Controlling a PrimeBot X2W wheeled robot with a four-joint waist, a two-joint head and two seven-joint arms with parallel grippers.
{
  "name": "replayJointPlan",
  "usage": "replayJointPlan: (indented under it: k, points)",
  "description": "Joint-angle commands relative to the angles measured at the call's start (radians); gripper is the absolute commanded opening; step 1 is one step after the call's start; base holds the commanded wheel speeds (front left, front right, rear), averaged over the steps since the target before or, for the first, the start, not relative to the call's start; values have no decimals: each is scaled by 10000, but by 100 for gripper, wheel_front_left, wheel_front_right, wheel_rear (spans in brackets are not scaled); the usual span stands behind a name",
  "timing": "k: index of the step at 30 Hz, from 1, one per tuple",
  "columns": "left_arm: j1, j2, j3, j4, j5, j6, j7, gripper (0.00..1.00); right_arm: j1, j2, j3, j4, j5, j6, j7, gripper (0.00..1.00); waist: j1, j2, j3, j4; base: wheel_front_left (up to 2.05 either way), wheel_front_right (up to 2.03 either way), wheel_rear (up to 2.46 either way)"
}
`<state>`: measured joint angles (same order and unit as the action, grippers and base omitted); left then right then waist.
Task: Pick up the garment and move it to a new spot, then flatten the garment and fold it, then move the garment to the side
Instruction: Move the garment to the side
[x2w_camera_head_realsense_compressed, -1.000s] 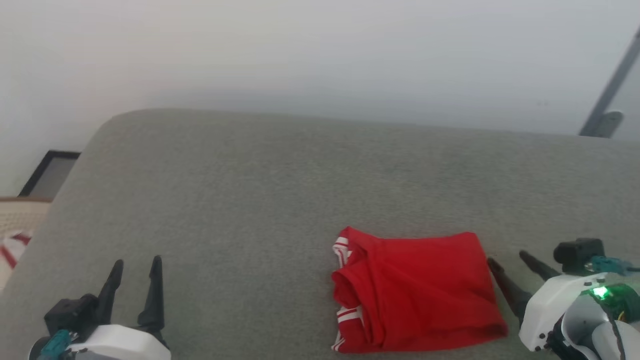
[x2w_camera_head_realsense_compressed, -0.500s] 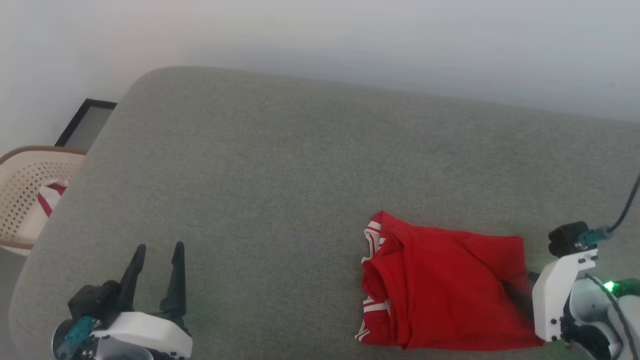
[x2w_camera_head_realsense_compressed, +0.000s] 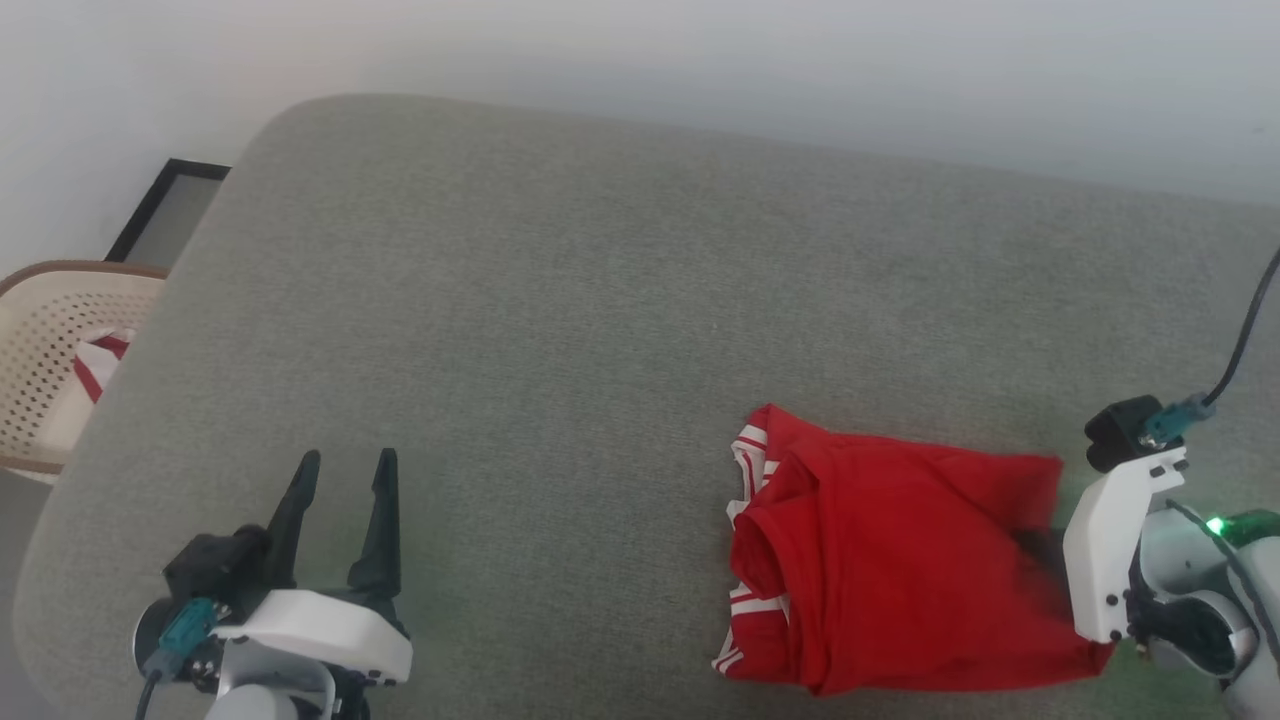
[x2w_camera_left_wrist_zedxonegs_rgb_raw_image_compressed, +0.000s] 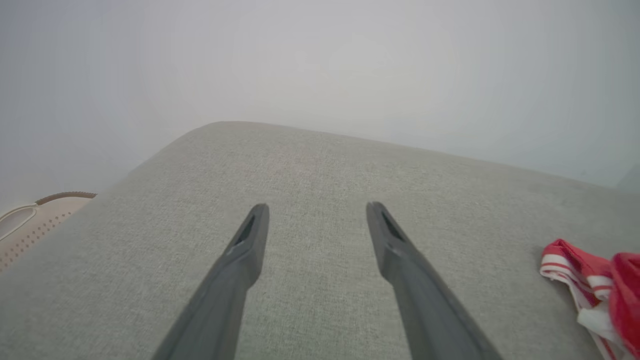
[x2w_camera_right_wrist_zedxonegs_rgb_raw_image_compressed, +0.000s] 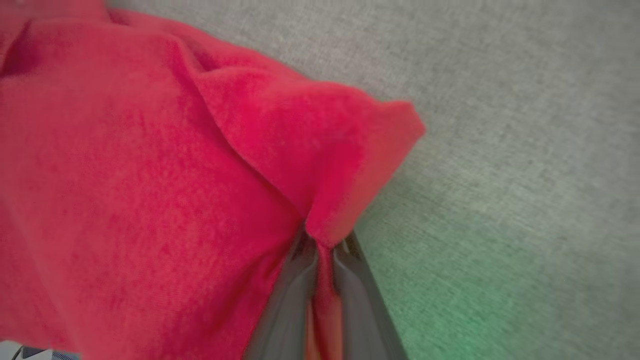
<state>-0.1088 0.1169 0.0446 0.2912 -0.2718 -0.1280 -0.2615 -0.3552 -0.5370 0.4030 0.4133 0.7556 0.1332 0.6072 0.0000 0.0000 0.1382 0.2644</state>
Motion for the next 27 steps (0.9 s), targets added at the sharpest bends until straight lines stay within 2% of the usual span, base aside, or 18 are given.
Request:
replayJointPlan:
  k: [1, 6, 16, 27]
  points:
    - [-204, -28, -26, -39, 141, -28, -47, 100, -70, -146, -129, 37, -195, -45, -38, 0, 0, 0, 49, -115, 0, 0, 0]
    - [-526, -54, -239, -87, 194, -28, -47, 100, -241, -397, -555, -369, -398, -34, -80, 0, 0, 0, 162, -426, 0, 0, 0]
    - [-1364, -148, -683, -39, 319, -28, -47, 100, -760, -1309, -1450, -427, -731, -33, -401, 0, 0, 0, 492, -1255, 0, 0, 0]
    - [-2491, -196, -1193, 156, 570, -28, -45, 100, -2393, -2385, -1592, 394, -1001, -33, -1664, 0, 0, 0, 1242, -2737, 0, 0, 0]
